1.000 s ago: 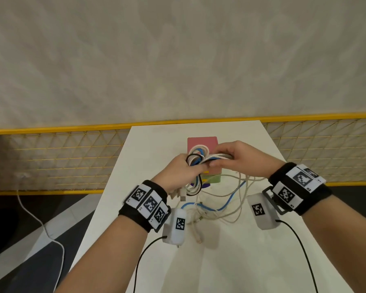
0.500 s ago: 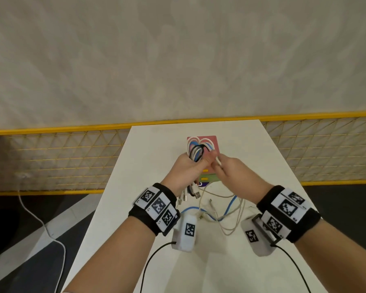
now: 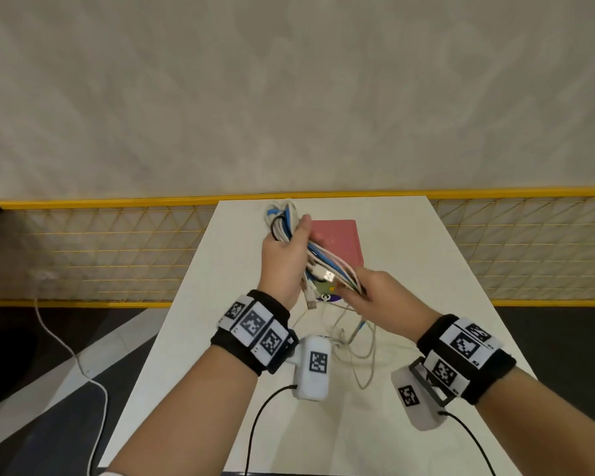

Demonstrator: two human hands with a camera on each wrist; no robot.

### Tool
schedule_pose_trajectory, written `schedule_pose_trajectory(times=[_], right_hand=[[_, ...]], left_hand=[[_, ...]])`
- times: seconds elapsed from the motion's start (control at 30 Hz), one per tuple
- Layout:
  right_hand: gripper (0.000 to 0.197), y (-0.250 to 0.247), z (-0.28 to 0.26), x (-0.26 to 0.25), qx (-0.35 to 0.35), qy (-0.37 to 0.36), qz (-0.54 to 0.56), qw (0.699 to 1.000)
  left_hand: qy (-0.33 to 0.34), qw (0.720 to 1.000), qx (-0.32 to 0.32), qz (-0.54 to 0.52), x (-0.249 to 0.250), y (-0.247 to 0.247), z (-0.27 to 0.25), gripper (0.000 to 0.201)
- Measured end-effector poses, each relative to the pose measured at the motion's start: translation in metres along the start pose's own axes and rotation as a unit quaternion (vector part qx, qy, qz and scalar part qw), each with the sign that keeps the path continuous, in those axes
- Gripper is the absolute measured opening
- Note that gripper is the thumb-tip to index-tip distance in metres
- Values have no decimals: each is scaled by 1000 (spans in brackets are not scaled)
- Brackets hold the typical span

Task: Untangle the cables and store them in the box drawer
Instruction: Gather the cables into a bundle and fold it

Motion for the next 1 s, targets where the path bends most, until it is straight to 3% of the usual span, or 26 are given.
schedule_pose_trajectory(times=[0.1,0.2,0.3,0.37,0.43,0.53,0.6,0.77,0.9,1.0], right_hand=[[27,15,-9,34,-50,57,-42,996],[46,13,-14,61,-101,120,-44,987],[99,8,-2,43,-78,59,15,995],[118,11,16,16,-43,23,75,996],[99,18,32,-5,-25,15,144,989],[22,23,44,-14,10,19,152,988],[26,23,46,-4,0,33,113,993],[11,9,46,20,-78,78,12,994],[9,-3,49,34,-52,122,-52,990],[26,-4,58,23,-16,122,-89,988]], left_hand=[[39,997,13,-69,19,-9,10,34],[64,997,26,-44,32,-17,14,30],[95,995,31,7,35,-17,13,31],[123,992,17,18,34,-8,9,32],[127,991,4,30,32,2,5,32],[111,993,-28,31,32,7,5,31],[111,992,-64,13,35,3,6,29],[59,985,-162,6,35,-18,7,34],[-4,964,-219,152,28,-30,8,18],[-35,937,-225,264,9,-27,0,28]])
Point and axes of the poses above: each hand's wrist, its own z-axis towards the middle knuckle, its own y-axis out of the palm, x = y × z, the point moved 3 cm from there along z, towards the middle knuckle
